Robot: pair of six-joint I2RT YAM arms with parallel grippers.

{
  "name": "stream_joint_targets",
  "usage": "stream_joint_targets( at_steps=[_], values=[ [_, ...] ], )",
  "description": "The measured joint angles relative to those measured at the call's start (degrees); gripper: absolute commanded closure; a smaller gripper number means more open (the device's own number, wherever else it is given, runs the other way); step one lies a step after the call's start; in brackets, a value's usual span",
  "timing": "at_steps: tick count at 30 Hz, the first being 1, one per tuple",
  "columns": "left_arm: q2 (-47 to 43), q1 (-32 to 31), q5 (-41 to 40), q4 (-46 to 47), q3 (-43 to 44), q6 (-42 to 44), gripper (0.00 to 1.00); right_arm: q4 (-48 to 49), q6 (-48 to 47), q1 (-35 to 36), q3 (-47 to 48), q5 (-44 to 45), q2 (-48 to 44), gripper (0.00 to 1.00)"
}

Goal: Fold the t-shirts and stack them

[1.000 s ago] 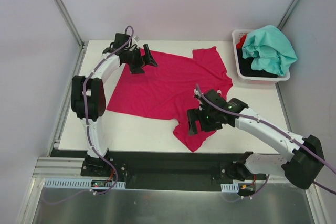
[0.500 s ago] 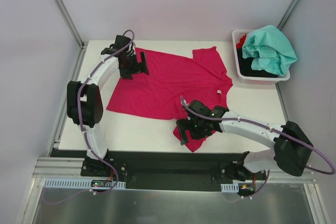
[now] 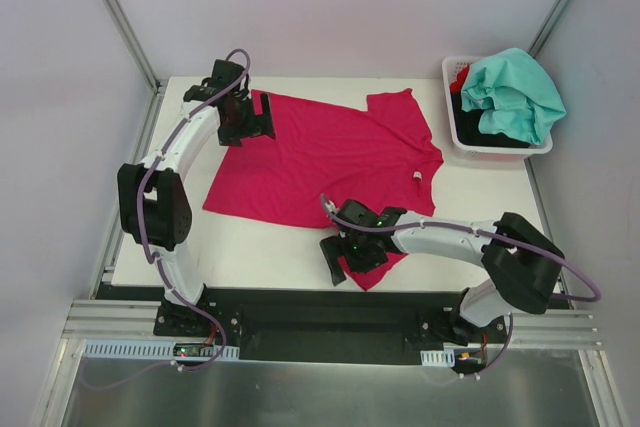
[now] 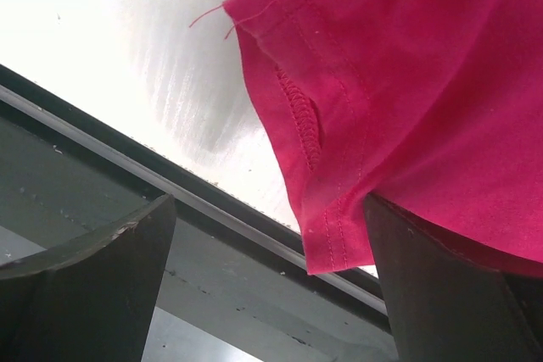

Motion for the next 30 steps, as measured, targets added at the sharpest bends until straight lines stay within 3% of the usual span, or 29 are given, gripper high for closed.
stream_joint_targets(
  at_steps=[12, 21, 30],
  values=[
    [-1.7, 0.0, -0.6, -2.4, 1.4, 1.3, 0.01, -0.2, 1.3, 7.2, 0.0, 1.1, 0.4, 0.04],
    [-2.2, 0.0, -0.6, -3.0, 1.7, 2.3, 0.01, -1.4, 1.7, 8.9, -0.2, 2.2, 0.0, 0.04],
    [-2.6, 0.0, -0.5, -4.0, 1.7, 2.8, 0.01, -13.2, 2.1, 11.6, 4.5, 5.9, -0.4, 0.04]
  ],
)
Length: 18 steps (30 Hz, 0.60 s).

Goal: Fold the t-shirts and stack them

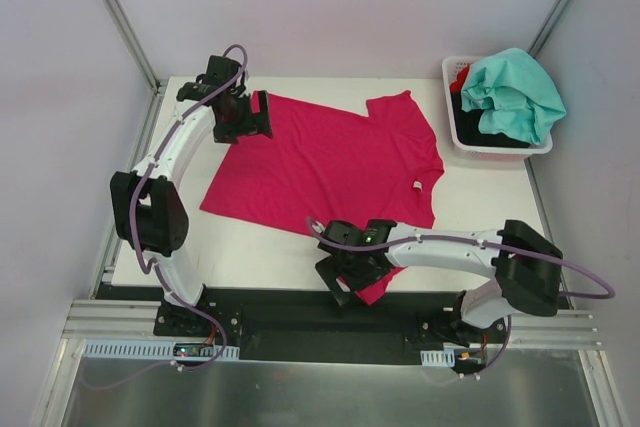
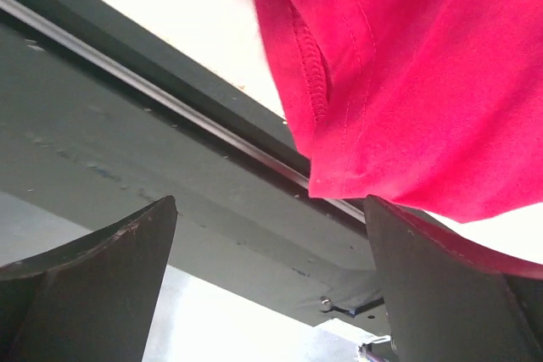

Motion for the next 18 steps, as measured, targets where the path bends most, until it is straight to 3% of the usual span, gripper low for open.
stream_joint_targets(
  at_steps=[11, 18],
  values=[
    [-2.0, 0.0, 0.8, -0.2, -0.2, 0.6, 0.01, -7.6, 1.7, 2.0, 9.2, 7.5, -6.7, 0.04],
    [-1.3, -1.4, 9.3, -0.3, 0.2, 3.1, 0.01, -7.9, 5.4, -2.5, 10.6, 16.5, -11.8, 0.04]
  ],
)
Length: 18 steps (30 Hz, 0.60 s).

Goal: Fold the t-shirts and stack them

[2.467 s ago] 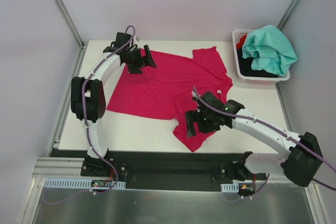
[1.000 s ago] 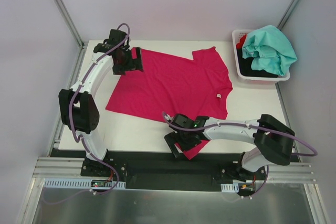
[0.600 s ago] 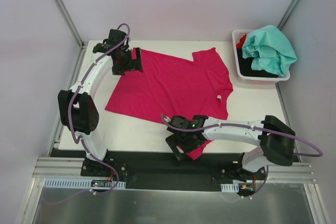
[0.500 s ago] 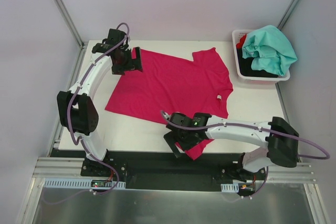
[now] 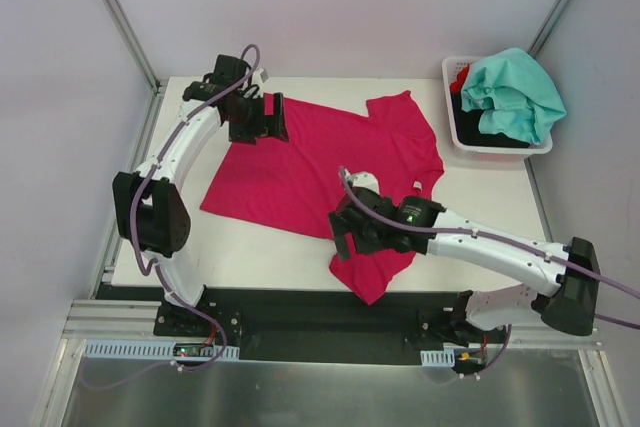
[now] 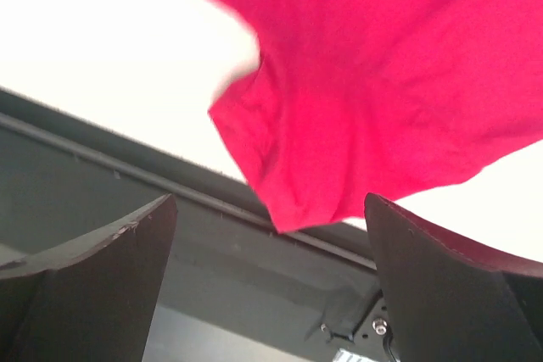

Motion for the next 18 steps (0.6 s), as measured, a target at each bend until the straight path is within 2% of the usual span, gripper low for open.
stream_joint_targets(
  at_steps=[8, 14, 18],
  values=[
    [8.7, -3.3, 3.9, -1.6, 5.7, 3.5, 0.01, 2.4, 1.6, -7.2, 1.6, 6.8, -1.6, 0.04],
    [17.9, -3.4, 12.7, -3.1, 10.8, 4.0, 0.01, 12.1, -0.6, -18.9, -5.1, 2.2, -4.2, 0.04],
    [21.5, -3.5, 16.2, -2.8, 15.4, 3.7, 0.01, 15.1, -3.0, -28.0, -5.7, -1.8, -4.7, 0.04]
  ],
)
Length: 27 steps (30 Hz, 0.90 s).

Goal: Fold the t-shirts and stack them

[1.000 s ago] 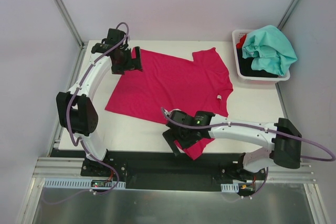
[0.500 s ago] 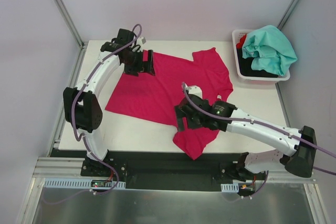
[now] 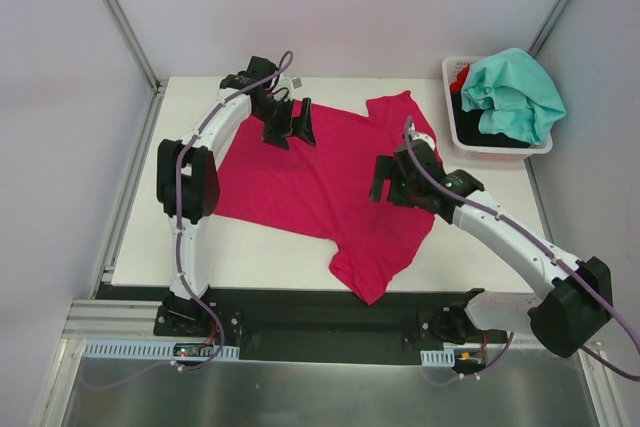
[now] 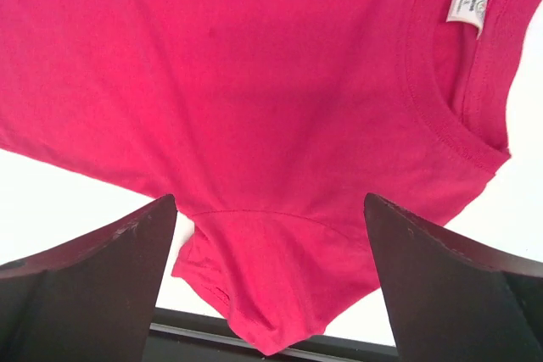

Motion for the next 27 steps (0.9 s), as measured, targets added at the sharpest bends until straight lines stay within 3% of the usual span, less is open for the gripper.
stream_joint_targets(
  at_steps=[8, 12, 16, 21, 27],
  values=[
    [0.7, 0.0, 0.8, 0.3, 0.5, -0.2, 0.01, 4.0, -3.5, -12.5, 0.5, -14.8, 4.6, 0.04],
    [2.8, 0.2, 0.3, 1.7, 1.9, -1.6, 0.01, 5.0, -6.4, -19.9, 6.5, -25.7, 14.2, 0.04],
    [4.2, 0.5, -1.1, 3.6, 3.2, -3.3, 0.01, 5.2, -11.0, -21.3, 14.8, -33.2, 23.0, 0.04],
    [4.2, 0.9, -4.2, 5.5, 3.2, -4.4, 0.01, 5.6, -13.2, -22.5, 19.4, -37.4, 26.6, 0.04],
    [4.2, 1.6, -6.2, 8.2, 3.2, -4.6, 0.01, 5.7, -15.0, -25.4, 23.5, -35.4, 29.6, 0.04]
  ],
)
